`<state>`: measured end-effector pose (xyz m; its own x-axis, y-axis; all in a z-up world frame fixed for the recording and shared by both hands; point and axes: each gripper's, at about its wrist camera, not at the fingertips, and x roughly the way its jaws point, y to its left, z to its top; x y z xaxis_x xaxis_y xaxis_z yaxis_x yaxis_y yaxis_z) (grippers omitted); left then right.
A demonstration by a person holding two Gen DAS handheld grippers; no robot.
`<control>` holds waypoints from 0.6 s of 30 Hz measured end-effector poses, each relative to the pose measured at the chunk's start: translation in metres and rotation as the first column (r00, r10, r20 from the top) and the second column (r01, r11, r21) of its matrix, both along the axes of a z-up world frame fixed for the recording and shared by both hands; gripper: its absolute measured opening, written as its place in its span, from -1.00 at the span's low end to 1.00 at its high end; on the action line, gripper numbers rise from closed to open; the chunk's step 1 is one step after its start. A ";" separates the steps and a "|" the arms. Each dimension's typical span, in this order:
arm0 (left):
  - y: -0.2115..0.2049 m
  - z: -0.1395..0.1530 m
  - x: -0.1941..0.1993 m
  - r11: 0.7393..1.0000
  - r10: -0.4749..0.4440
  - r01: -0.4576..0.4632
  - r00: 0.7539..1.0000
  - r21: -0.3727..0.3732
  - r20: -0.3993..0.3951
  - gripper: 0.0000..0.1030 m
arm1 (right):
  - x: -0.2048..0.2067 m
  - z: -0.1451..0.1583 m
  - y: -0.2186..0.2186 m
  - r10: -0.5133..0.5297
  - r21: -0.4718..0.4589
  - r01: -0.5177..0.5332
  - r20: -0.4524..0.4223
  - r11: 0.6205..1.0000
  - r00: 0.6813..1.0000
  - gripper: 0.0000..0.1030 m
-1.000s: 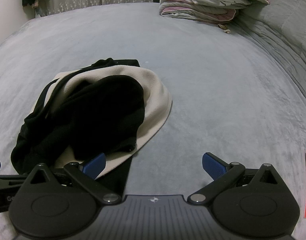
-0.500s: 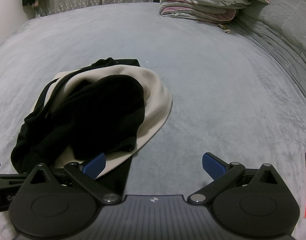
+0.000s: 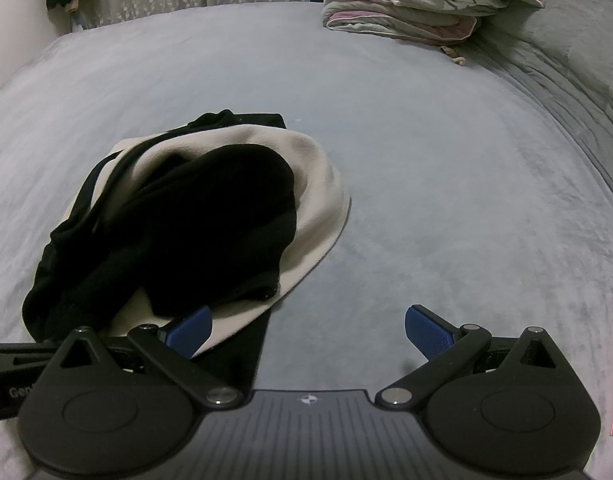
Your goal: Fold clothes
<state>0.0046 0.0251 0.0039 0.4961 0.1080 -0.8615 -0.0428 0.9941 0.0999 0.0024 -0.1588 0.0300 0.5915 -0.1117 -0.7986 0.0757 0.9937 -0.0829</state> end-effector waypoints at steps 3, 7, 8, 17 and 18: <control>0.000 0.000 0.000 1.000 0.000 0.000 1.000 0.001 0.000 1.00 | 0.000 0.000 0.001 0.001 -0.001 -0.001 0.000 1.000 1.000 1.00; 0.001 0.000 0.000 1.000 0.000 0.000 1.000 0.001 0.000 1.00 | 0.001 -0.001 0.001 0.001 -0.002 -0.001 -0.002 1.000 1.000 1.00; 0.001 0.000 0.000 1.000 0.000 0.000 1.000 0.001 -0.001 1.00 | 0.001 -0.001 0.001 0.001 -0.001 -0.001 -0.002 1.000 1.000 1.00; 0.001 0.000 0.000 1.000 -0.002 0.002 1.000 0.005 -0.002 1.00 | 0.001 -0.001 0.001 0.001 0.000 -0.001 -0.001 1.000 1.000 1.00; 0.001 0.000 0.000 1.000 -0.002 0.002 1.000 0.005 -0.002 1.00 | 0.001 -0.001 0.001 0.001 0.000 -0.001 -0.001 1.000 1.000 1.00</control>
